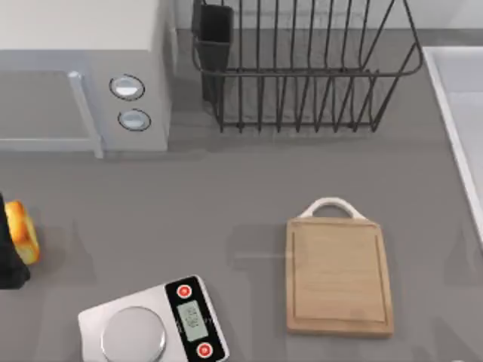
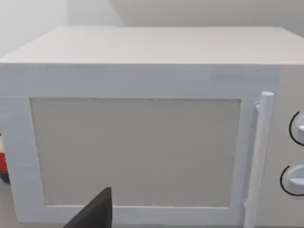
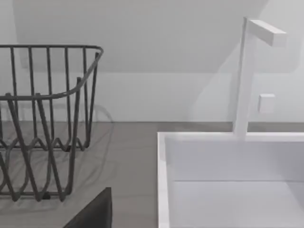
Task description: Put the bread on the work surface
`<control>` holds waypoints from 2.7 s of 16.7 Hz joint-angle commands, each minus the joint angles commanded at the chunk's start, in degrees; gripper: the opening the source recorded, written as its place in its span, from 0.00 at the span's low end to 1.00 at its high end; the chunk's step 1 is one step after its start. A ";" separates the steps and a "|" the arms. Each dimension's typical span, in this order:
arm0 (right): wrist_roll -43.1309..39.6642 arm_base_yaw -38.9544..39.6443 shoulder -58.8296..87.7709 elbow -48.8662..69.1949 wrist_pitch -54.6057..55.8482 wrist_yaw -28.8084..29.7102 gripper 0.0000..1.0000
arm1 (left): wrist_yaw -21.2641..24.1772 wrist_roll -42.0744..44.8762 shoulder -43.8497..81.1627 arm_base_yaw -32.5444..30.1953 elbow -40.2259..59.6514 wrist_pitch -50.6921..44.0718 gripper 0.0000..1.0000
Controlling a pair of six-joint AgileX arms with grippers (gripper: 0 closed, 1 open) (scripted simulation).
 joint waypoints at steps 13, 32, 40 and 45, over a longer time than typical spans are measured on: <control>0.00 0.00 0.00 0.00 0.00 0.00 1.00 | 0.01 28.64 38.84 1.16 27.77 -23.43 1.00; 0.00 0.00 0.00 0.00 0.00 0.00 1.00 | -0.01 71.73 100.77 2.95 69.56 -58.80 1.00; 0.00 0.00 0.00 0.00 0.00 0.00 1.00 | 0.00 71.78 104.33 2.93 64.14 -49.44 1.00; 0.00 0.00 0.00 0.00 0.00 0.00 1.00 | 0.01 71.95 107.41 3.07 60.48 -43.09 1.00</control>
